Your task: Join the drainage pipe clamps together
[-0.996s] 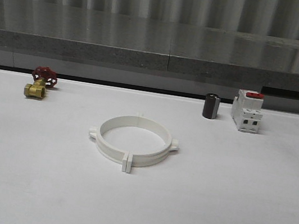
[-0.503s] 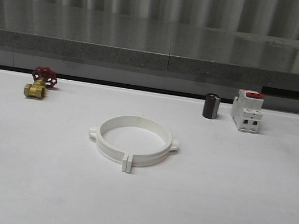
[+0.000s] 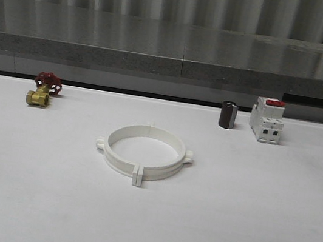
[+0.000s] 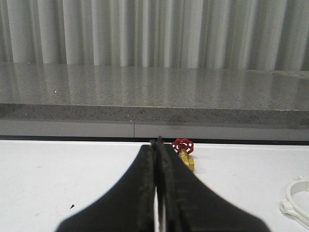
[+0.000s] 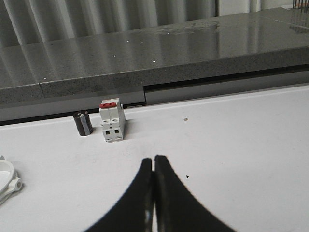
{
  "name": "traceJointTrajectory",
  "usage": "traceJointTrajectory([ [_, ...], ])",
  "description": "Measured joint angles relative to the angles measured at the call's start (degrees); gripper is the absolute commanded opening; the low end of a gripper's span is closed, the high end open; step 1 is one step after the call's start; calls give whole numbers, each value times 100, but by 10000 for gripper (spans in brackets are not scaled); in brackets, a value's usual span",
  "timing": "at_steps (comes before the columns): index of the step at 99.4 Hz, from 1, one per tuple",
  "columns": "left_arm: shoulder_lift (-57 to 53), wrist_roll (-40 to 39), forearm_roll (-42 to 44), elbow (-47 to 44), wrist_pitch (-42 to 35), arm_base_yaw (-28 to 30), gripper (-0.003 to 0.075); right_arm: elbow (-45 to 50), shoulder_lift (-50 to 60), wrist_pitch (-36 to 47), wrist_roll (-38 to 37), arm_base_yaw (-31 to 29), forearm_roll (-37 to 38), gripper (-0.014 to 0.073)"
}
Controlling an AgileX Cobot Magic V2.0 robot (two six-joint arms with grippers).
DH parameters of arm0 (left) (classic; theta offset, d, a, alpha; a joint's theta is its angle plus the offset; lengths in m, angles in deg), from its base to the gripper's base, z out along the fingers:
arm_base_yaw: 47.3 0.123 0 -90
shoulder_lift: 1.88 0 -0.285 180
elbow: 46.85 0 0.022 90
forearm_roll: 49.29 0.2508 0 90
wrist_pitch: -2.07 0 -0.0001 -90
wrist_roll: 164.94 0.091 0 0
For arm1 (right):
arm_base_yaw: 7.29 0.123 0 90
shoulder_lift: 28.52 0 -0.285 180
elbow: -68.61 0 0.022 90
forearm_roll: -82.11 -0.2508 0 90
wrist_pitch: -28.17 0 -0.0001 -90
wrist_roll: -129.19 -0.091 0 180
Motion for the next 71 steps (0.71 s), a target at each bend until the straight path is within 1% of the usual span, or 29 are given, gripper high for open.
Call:
traceJointTrajectory([
  [71,0,0,10,0,52,0,-20,0,0,0,0,0,0,-118],
])
